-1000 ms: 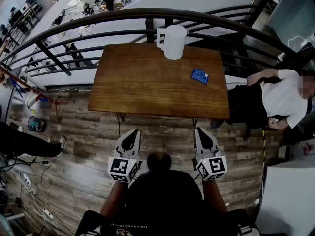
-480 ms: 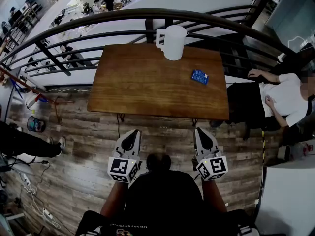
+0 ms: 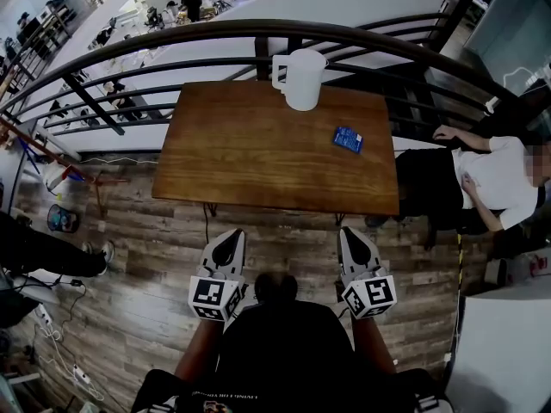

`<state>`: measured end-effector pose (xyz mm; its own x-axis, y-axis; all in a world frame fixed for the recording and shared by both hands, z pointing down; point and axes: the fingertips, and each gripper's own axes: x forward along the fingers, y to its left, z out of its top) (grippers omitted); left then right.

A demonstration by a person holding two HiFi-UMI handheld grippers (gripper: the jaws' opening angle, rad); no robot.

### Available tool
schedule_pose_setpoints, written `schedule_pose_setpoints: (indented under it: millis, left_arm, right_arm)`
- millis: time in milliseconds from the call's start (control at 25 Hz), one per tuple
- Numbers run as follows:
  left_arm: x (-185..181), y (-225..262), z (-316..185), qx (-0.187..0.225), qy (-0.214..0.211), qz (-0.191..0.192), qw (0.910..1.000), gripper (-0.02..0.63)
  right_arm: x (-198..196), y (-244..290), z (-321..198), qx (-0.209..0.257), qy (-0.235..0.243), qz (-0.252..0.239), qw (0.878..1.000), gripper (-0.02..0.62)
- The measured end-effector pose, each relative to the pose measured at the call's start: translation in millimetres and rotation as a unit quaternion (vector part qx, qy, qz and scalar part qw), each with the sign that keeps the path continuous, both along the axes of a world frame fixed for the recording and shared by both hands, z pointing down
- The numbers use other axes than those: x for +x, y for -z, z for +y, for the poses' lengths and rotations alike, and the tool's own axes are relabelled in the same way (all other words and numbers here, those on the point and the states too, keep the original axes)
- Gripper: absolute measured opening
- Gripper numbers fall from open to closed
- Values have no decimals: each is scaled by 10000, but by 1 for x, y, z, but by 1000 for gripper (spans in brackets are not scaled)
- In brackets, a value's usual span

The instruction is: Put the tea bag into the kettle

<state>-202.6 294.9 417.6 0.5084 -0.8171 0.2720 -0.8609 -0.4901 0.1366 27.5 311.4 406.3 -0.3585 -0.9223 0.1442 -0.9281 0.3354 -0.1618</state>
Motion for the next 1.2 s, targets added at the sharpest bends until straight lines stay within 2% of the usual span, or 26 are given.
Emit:
schedule_pose_setpoints:
  millis: [800, 1200]
  left_arm:
    - [40, 7, -21, 113, 129, -95, 9998, 6]
    - [45, -2, -61, 101, 11, -85, 9999, 6]
  right_arm:
    - [33, 4, -36, 128, 252, -53, 9996, 17]
    - [33, -3, -71, 98, 221, -47, 9997, 17]
